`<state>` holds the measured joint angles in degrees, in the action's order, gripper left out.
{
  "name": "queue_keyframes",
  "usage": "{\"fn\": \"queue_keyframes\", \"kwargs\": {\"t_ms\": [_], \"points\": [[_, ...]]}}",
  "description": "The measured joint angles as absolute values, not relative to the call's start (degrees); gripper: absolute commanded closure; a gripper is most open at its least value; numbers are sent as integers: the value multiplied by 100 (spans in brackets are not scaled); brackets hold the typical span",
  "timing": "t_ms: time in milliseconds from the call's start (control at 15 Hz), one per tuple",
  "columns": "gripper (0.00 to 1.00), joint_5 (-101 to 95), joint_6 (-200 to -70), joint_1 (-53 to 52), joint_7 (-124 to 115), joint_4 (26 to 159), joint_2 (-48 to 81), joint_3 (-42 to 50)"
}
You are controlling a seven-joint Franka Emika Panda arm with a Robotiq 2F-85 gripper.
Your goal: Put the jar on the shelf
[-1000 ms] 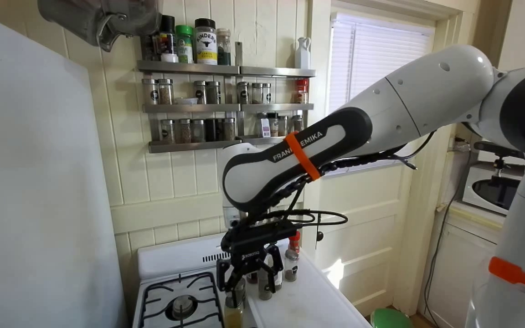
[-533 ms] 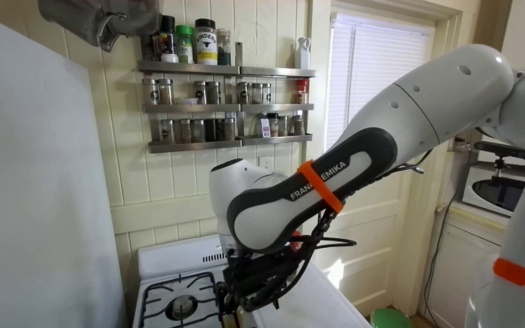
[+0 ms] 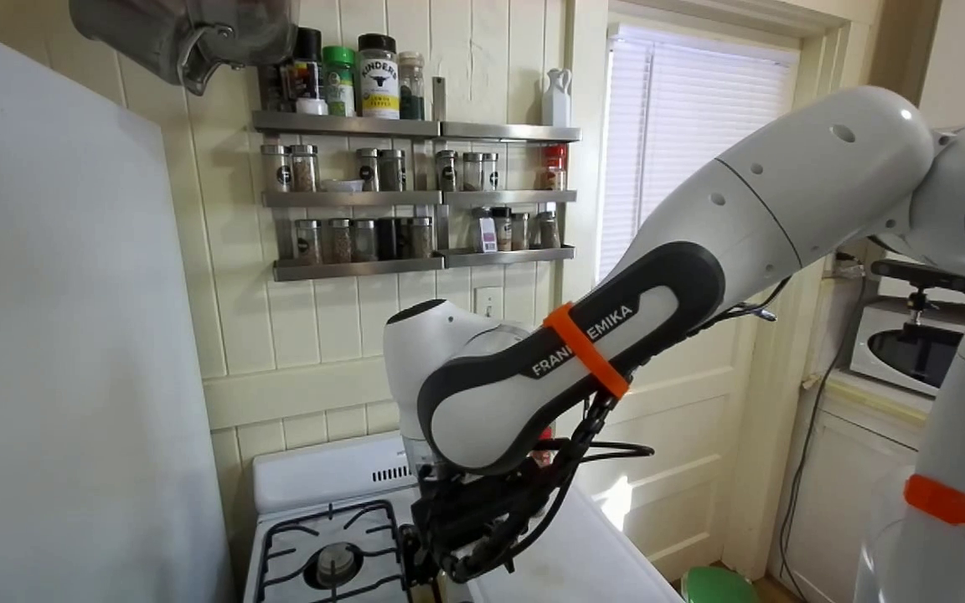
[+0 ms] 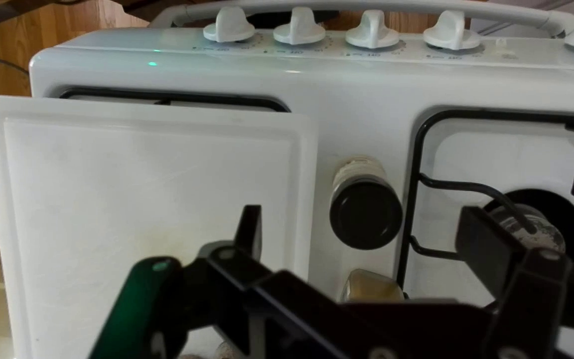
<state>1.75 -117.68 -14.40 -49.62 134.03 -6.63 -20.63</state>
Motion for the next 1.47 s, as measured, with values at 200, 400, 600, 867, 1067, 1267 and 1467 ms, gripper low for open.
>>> {"fn": "queue_keyframes", "kwargs": {"t_ms": [200, 400, 600, 867, 1067, 1267, 1467], "points": [[0, 65, -12064, -1499, -4950, 13499, -402, -2089], [0, -226, -12490, -1594, -5034, 13699, -194, -2101], [0, -585, -12689, -1668, -5261, 13805, -50, -2102], [0, -1008, -12764, -1751, -5553, 13837, 53, -2102], [0, -1191, -13139, -1783, -5654, 13928, 90, -2098], [20, -1362, -13478, -1800, -5756, 14038, 126, -2090], [44, -1530, -13625, -1805, -5886, 14113, 138, -2084]]}}
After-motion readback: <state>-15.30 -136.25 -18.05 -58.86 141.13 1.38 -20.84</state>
